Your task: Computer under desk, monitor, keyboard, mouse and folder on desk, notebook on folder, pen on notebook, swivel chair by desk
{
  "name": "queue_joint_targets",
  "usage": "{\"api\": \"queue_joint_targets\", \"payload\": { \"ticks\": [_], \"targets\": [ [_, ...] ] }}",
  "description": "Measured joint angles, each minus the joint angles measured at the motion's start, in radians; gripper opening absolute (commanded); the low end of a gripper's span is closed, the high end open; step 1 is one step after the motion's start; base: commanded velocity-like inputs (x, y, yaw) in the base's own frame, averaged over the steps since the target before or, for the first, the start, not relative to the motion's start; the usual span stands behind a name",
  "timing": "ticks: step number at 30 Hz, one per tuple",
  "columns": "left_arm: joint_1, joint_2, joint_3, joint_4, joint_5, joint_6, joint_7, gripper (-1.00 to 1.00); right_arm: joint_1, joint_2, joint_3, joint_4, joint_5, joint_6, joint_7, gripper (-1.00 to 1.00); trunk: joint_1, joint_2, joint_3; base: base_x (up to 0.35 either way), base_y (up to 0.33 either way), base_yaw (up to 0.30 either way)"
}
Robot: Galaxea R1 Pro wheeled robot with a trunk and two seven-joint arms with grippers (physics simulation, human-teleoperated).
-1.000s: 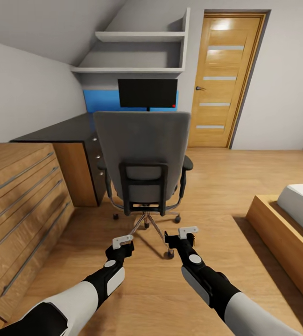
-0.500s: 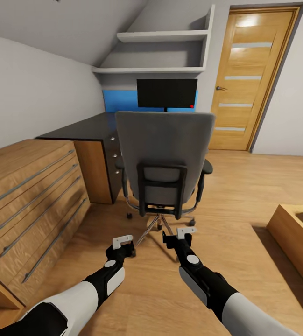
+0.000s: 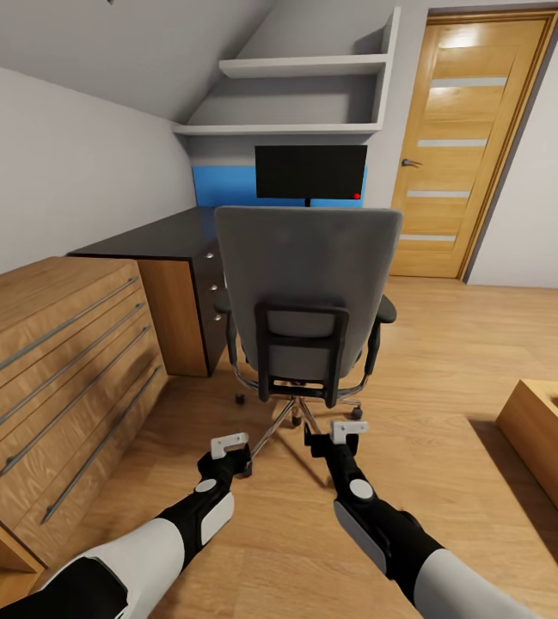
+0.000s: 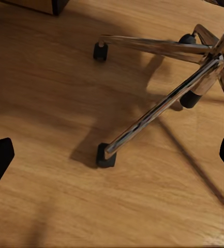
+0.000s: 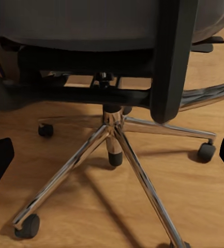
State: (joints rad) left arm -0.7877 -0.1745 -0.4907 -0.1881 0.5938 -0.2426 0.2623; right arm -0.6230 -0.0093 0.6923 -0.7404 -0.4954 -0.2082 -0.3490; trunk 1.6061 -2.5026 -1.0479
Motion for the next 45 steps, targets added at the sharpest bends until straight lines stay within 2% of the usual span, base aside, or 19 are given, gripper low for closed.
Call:
{"api": "queue_joint_targets", "payload": {
  "ticks": [4,5,8,9,10,12,16,26,35,43,44,45],
  "targets": [
    [0.0,0.0,-0.004,-0.01,-0.002,0.004,0.001,1.0,0.011,0.0,0.0,0.003,0.016,-0.026,-0.014,1.0,0.0,0.0,0.0,0.001,0.0,0.001],
    [0.0,0.0,-0.005,-0.062,-0.005,0.025,0.002,1.0,0.015,0.0,0.0,0.005,0.024,-0.04,-0.037,1.0,0.0,0.0,0.0,0.0,0.0,0.0],
    [0.0,0.0,-0.004,-0.123,-0.004,0.087,0.003,1.0,0.016,0.0,0.0,0.005,0.027,-0.051,-0.057,1.0,0.0,0.0,0.0,0.0,0.0,0.0],
    [0.0,0.0,-0.003,-0.138,-0.004,0.117,0.004,1.0,0.017,0.0,0.0,0.006,0.028,-0.055,-0.063,1.0,0.0,0.0,0.0,0.0,0.0,0.0],
    [0.0,0.0,-0.002,-0.16,-0.006,0.177,0.004,1.0,0.017,-0.001,0.0,0.006,0.029,-0.063,-0.071,1.0,0.0,0.0,0.0,0.0,0.0,0.0],
    [0.0,0.0,-0.003,-0.173,-0.002,0.222,0.001,1.0,0.018,-0.001,0.0,0.007,0.029,-0.068,-0.076,1.0,0.0,0.0,0.0,0.0,0.0,0.0],
    [0.0,0.0,-0.003,-0.187,0.004,0.269,-0.002,1.0,0.018,-0.002,0.0,0.007,0.03,-0.075,-0.082,1.0,0.0,0.0,0.0,0.0,0.0,0.0],
    [0.0,0.0,-0.004,-0.191,0.002,0.278,-0.004,1.0,0.021,-0.002,0.0,0.007,0.03,-0.079,-0.085,1.0,0.0,0.0,0.0,0.054,0.0,0.0],
    [0.0,0.0,-0.004,-0.191,-0.014,0.278,-0.004,1.0,0.022,-0.002,0.0,0.008,0.03,-0.08,-0.085,1.0,-0.001,0.0,0.0,0.275,0.0,0.0],
    [0.0,0.0,-0.004,-0.191,-0.017,0.28,-0.005,1.0,0.022,0.0,0.001,0.016,0.03,-0.081,-0.085,1.0,-0.001,0.0,0.0,0.316,0.0,0.0],
    [0.0,0.0,-0.01,-0.191,-0.007,0.281,-0.008,1.0,0.022,0.001,0.002,0.018,0.03,-0.081,-0.085,1.0,-0.001,0.0,0.0,0.311,0.0,0.0],
    [0.0,0.0,-0.006,-0.191,-0.015,0.281,-0.006,1.0,0.022,0.001,0.002,0.02,0.03,-0.081,-0.085,1.0,-0.001,0.0,0.0,0.303,0.0,0.0]
  ]
}}
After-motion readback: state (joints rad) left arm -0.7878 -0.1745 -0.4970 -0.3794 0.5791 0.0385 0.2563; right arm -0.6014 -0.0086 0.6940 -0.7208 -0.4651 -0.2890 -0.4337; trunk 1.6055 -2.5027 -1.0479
